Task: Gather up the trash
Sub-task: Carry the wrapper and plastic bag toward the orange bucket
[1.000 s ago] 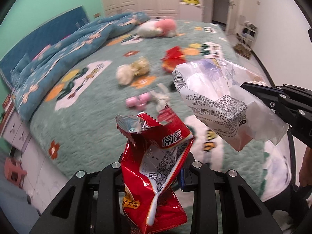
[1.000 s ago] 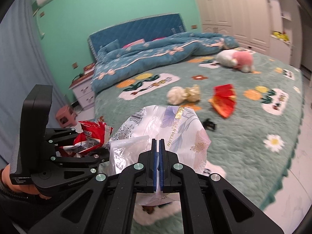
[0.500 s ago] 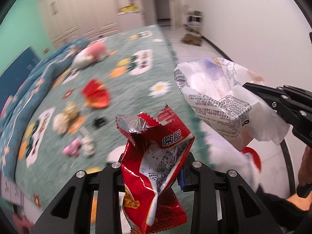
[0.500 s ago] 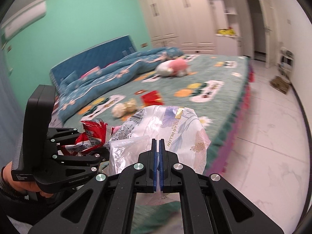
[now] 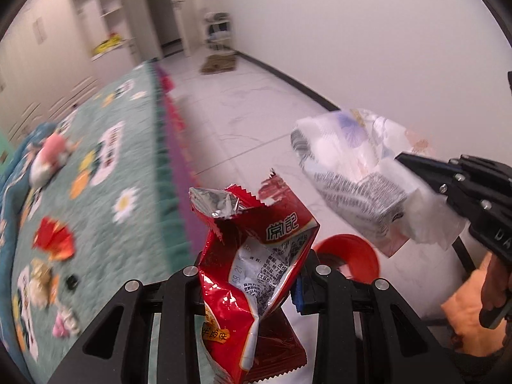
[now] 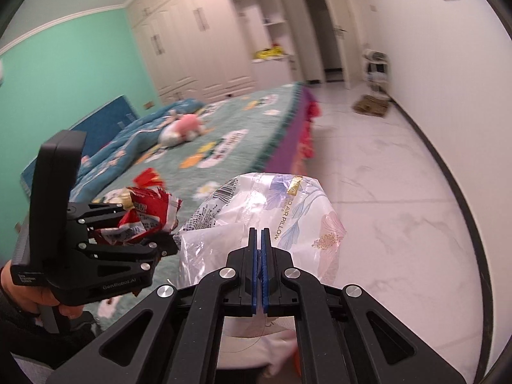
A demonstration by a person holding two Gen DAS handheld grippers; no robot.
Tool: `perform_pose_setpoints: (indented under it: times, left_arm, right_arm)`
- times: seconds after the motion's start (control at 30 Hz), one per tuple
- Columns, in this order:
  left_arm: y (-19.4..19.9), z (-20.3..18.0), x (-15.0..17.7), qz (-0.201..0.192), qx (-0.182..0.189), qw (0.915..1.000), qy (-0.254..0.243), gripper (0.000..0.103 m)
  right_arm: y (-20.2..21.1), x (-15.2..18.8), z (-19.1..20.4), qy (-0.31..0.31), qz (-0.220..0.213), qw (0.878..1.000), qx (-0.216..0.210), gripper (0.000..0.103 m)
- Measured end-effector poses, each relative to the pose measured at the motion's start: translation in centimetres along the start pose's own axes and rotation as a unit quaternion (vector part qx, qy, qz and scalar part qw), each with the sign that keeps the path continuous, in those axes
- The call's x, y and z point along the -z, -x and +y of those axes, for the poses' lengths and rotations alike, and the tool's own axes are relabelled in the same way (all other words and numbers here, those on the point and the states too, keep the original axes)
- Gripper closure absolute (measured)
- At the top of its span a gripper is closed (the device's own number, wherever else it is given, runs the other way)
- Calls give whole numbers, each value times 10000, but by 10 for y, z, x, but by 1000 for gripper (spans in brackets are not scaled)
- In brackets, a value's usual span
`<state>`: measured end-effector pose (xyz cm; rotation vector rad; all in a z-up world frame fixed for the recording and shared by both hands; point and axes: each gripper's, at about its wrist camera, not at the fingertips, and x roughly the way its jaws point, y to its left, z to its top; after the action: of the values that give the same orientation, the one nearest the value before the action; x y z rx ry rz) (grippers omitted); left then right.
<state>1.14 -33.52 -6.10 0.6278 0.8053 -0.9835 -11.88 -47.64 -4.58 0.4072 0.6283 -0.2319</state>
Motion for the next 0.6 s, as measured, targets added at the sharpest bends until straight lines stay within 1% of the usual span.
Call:
perform_pose_setpoints:
  times: [0.07,0.2,0.33,0.47,0.6]
  left_arm:
    - [-8,-16,-5,31,136,9997,-186,69]
    - [-29,-49,-12,174,429,9976,-521,69]
    - [-53,-70,-16,351,647,9947,-724,69]
    - [-78,-88,-16,589,768,9915,-865,69]
    - [-100,-99,-14,783,826,9882,-1022,69]
  right_arm:
    - [7,11,-22,-202,43,9996,187,100]
    - [15,34,-56,-551,133,9975,429,101]
    - [14,54,-84,-842,249,9941,644,100]
    - [3,82,-119,-1202,483,9881,835,101]
    - [-21,106,-139,-1401,784,9832,870,100]
